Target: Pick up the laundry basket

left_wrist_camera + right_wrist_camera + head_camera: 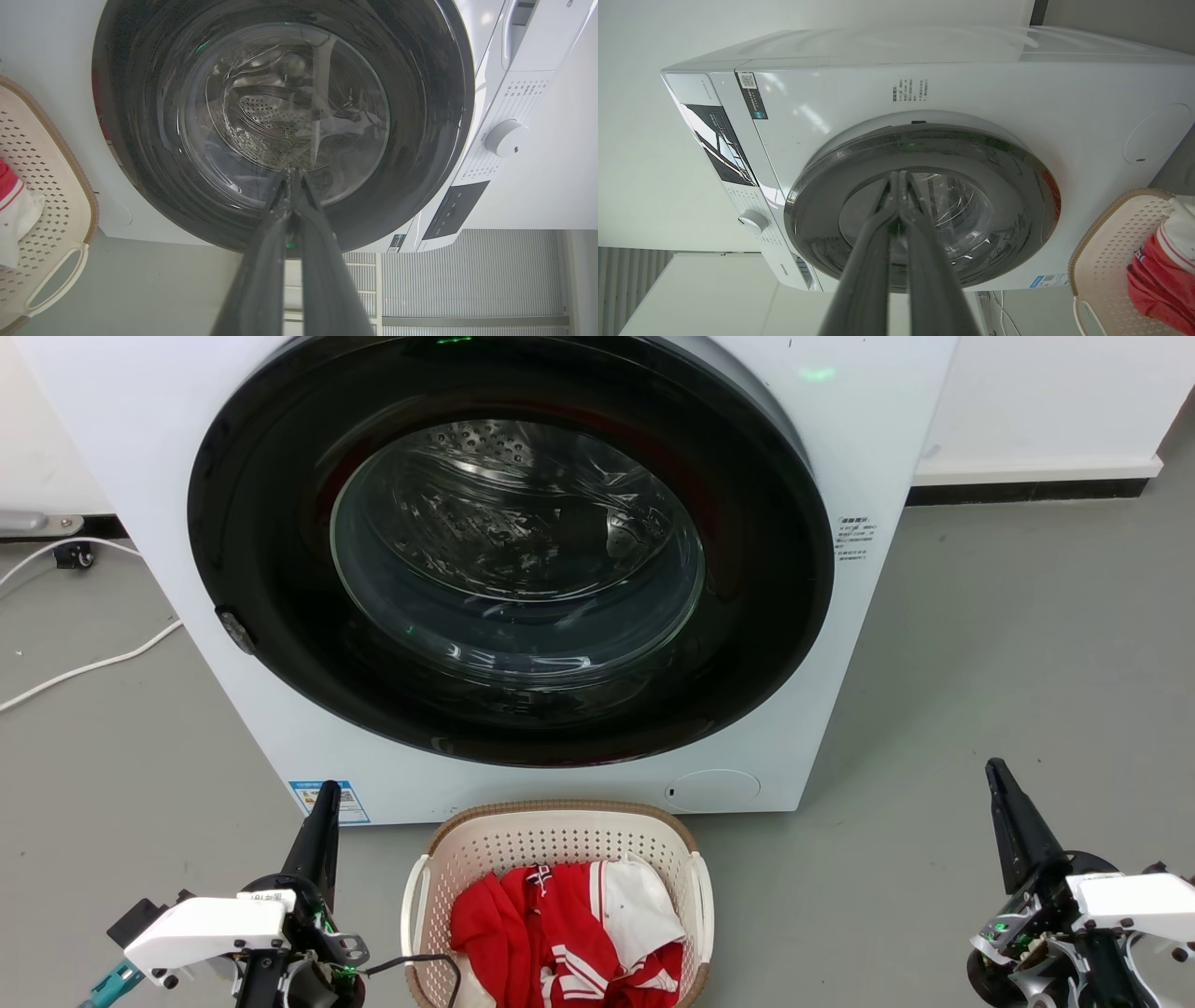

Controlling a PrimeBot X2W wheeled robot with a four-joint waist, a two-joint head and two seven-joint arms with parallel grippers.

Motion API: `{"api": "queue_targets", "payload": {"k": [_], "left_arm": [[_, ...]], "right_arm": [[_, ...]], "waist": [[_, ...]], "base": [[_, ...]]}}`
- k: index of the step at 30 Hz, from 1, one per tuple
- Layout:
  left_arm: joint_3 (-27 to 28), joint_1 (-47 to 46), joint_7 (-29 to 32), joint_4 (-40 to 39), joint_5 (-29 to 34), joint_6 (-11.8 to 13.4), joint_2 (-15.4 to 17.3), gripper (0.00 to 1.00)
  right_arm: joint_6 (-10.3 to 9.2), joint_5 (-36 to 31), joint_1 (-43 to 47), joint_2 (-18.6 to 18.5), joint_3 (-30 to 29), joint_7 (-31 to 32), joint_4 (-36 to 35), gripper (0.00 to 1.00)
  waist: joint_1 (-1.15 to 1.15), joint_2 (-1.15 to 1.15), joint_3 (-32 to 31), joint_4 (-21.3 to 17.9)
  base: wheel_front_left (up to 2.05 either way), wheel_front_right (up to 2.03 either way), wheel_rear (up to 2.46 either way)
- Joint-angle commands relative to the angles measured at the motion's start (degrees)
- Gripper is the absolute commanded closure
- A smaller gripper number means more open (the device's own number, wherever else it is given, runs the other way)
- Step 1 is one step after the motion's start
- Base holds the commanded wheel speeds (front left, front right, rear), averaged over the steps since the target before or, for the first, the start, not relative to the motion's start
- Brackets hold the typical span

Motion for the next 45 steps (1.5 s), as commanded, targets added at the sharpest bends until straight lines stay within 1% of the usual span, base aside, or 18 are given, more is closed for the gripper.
{"api": "queue_targets", "payload": {"k": [1,32,33,40,45], "left_arm": [[-0.01,-0.47,0.15,0.05,0.00,-0.19,0.18,1.00],[-0.01,-0.47,0.15,0.04,0.00,-0.19,0.18,1.00],[-0.01,-0.01,-0.04,-0.03,0.00,0.00,0.00,0.00],[-0.66,0.75,-1.71,-0.81,1.32,0.04,-0.10,0.00],[-0.54,0.87,-3.13,-1.89,6.43,0.03,-0.08,0.00]], "right_arm": [[0.00,-0.33,-0.63,0.19,-0.10,0.11,0.02,1.00],[0.00,-0.44,-0.64,0.23,-0.18,0.16,0.03,1.00],[0.00,-0.05,0.00,0.08,-0.08,0.04,-0.01,0.00],[0.00,-1.81,0.78,0.14,0.18,-1.61,0.22,0.00],[0.00,-6.62,0.86,0.15,0.09,-3.03,-0.93,0.00]], "waist": [[0.00,0.00,0.00,0.00],[0.00,0.00,0.00,0.00],[0.00,0.00,0.00,0.00],[0.00,0.00,0.06,0.01],[0.00,0.00,0.14,0.01]], "base": [[0.00,0.00,0.00],[0.00,0.00,0.00],[0.00,0.00,0.00],[0.00,0.00,0.00],[0.00,0.00,0.00]]}}
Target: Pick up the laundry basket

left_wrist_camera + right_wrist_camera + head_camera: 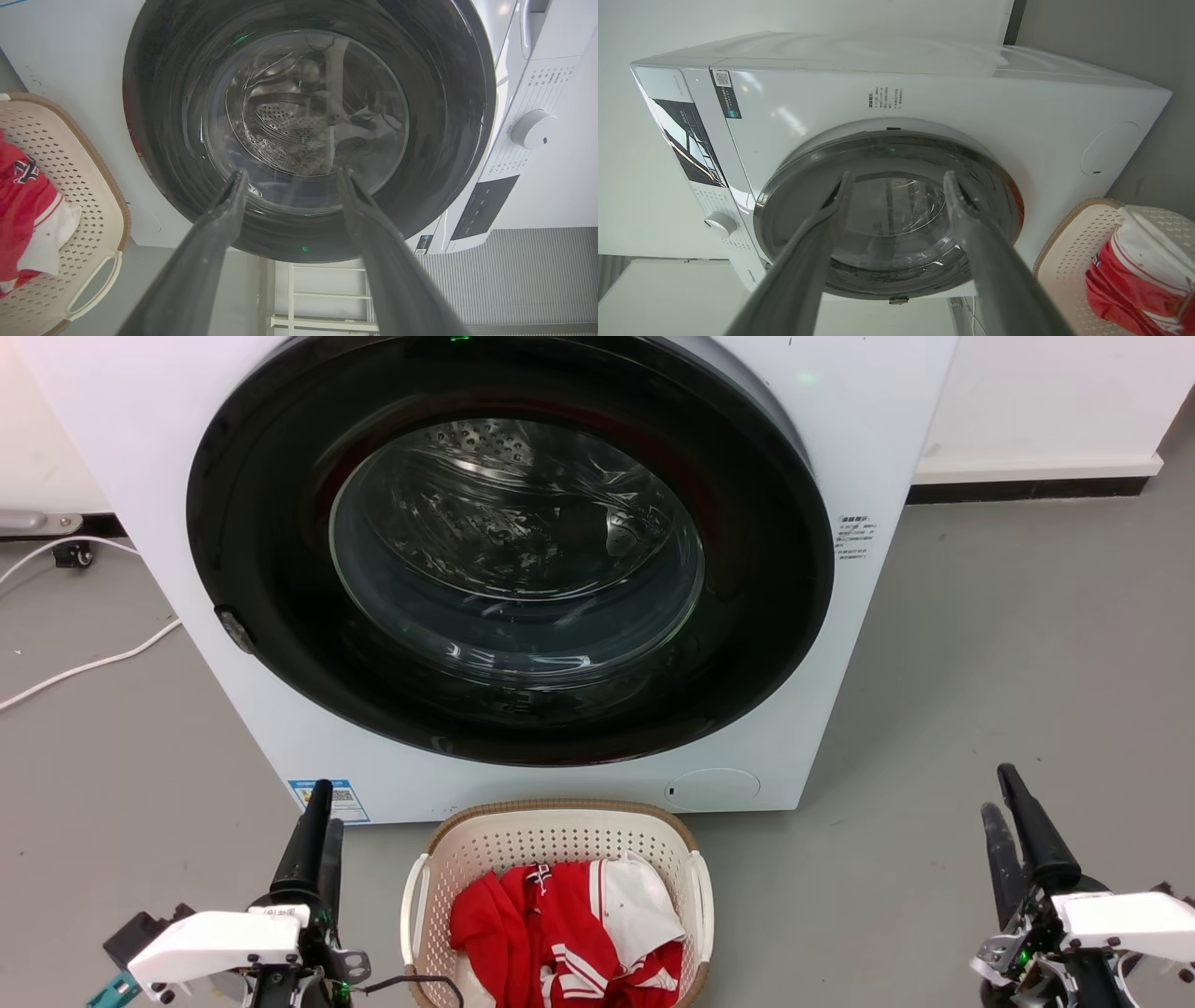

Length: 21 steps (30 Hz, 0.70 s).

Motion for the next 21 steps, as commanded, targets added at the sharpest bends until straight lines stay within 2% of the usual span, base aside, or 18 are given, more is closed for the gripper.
{"api": "queue_targets", "payload": {"k": [1,11,21], "left_arm": [[0.11,-0.84,-0.91,-1.86,3.29,-0.06,0.20,0.00],[-0.09,-0.63,-3.48,-4.64,16.35,0.46,0.24,0.00],[-1.31,-0.05,-5.56,-6.39,26.23,1.49,0.27,0.00]], "right_arm": [[0.00,-3.75,-0.90,-0.18,-0.09,-0.85,-2.12,0.00],[0.00,-19.73,-0.11,-0.18,1.37,-3.41,-5.67,0.00],[0.00,-32.39,0.57,-0.18,3.03,-5.50,-8.18,0.00]], "waist": [[0.00,0.00,0.05,0.00],[0.00,0.00,0.31,0.01],[0.00,0.00,0.55,0.08]], "base": [[0.00,0.00,0.00],[0.00,0.00,0.00],[0.00,0.00,0.00]]}}
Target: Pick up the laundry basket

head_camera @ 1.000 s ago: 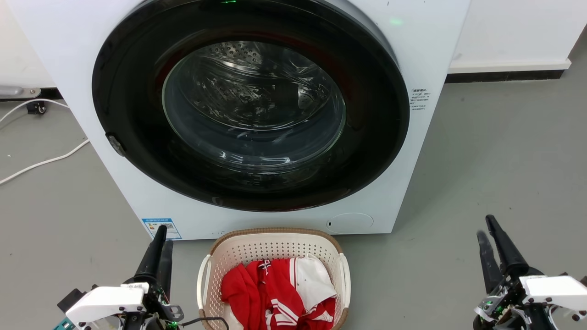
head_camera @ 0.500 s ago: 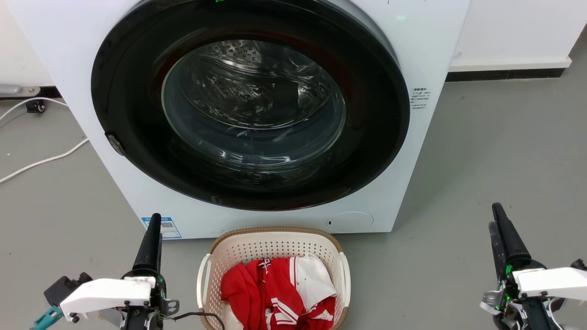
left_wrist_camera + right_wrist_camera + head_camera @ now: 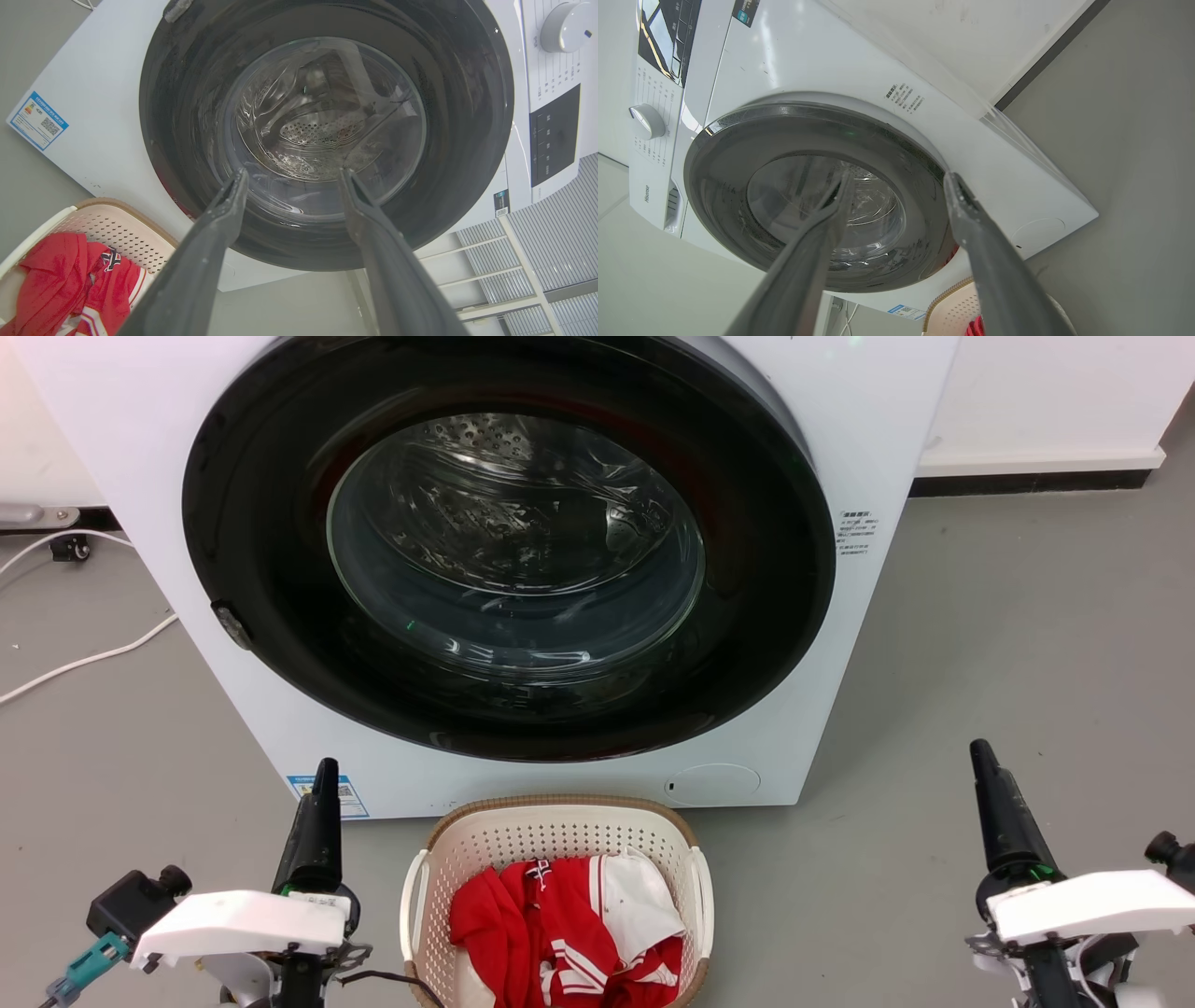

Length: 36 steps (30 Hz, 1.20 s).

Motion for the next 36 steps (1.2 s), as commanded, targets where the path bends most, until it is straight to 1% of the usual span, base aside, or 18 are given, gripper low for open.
{"api": "queue_targets", "payload": {"k": [1,7,16,36], "left_arm": [[-0.24,-0.42,-0.65,-1.35,2.49,0.27,0.24,0.00],[-1.04,-0.09,-1.91,-2.10,8.18,0.89,0.26,0.00],[-1.94,0.49,-3.68,-3.25,15.46,1.44,0.29,0.00],[-2.81,1.92,-7.07,-4.30,27.58,1.23,0.34,0.00]], "right_arm": [[0.00,-3.43,-0.11,-0.19,0.55,-0.69,-1.35,0.00],[0.00,-10.89,0.40,-0.18,1.30,-1.94,-2.05,0.00],[0.00,-18.43,1.09,-0.18,2.33,-3.73,-3.27,0.00],[0.00,-31.92,2.69,-0.17,3.88,-7.10,-4.30,0.00]], "waist": [[0.00,0.00,0.03,0.02],[0.00,0.00,0.14,0.08],[0.00,0.00,0.15,0.16],[0.00,0.00,0.27,0.43]], "base": [[0.00,0.00,0.00],[0.00,0.00,0.00],[0.00,0.00,0.00],[0.00,0.00,0.00]]}}
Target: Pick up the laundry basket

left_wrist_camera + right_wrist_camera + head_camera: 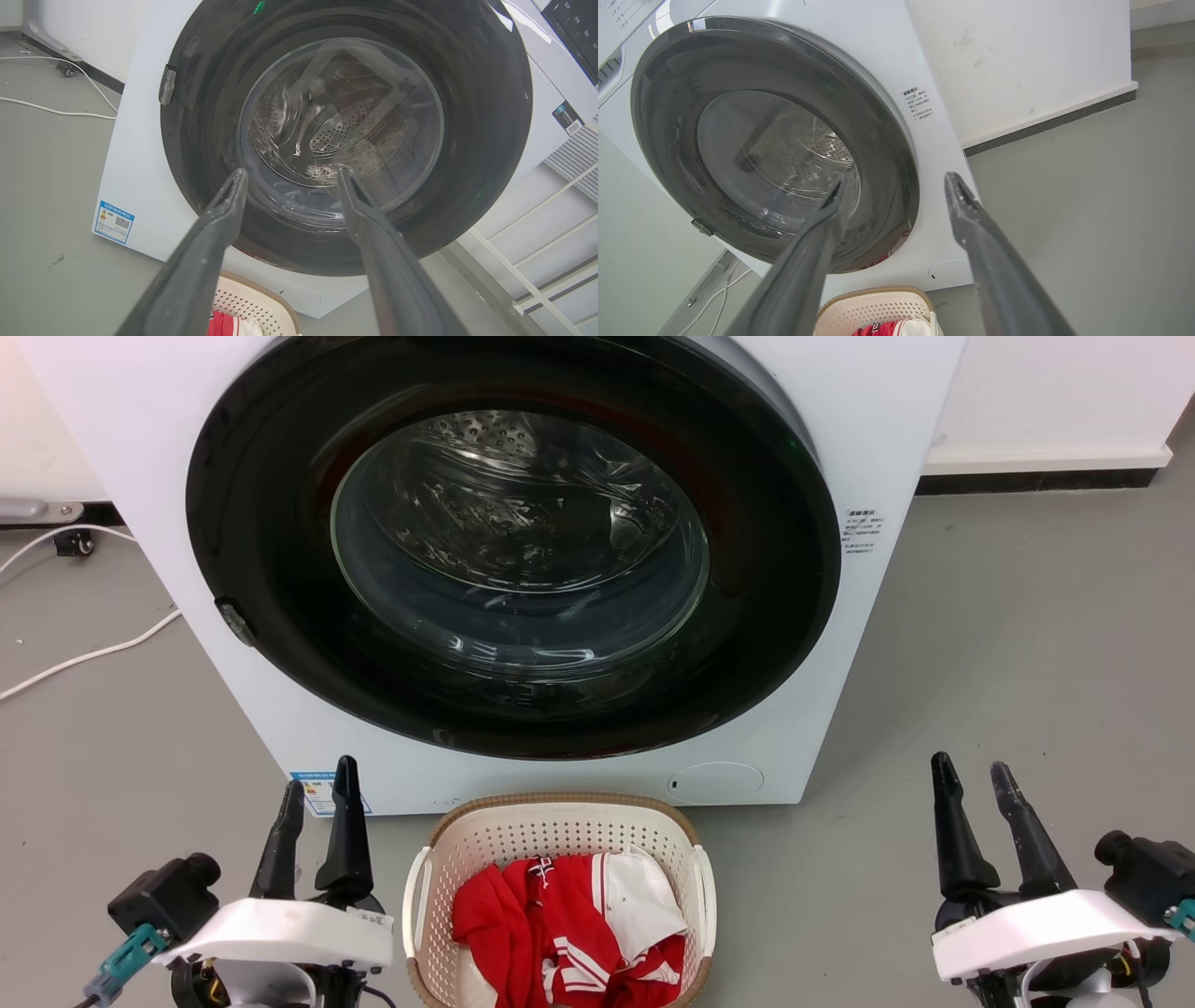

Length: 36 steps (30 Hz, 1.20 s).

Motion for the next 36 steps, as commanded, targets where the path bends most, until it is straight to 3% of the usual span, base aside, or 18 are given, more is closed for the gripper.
{"api": "queue_targets", "payload": {"k": [1,36], "left_arm": [[-0.12,0.30,-0.60,-0.82,1.94,-0.16,0.24,0.00],[-0.64,1.96,-5.16,-0.80,20.53,1.67,0.30,0.00]], "right_arm": [[0.00,-2.14,0.10,-0.17,0.22,-0.63,-0.96,0.00],[-0.01,-20.33,1.95,-0.15,1.08,-5.18,-2.59,0.00]], "waist": [[0.00,0.00,0.00,0.02],[0.00,0.00,0.45,0.03]], "base": [[0.00,0.00,0.00],[0.00,0.00,0.00]]}}
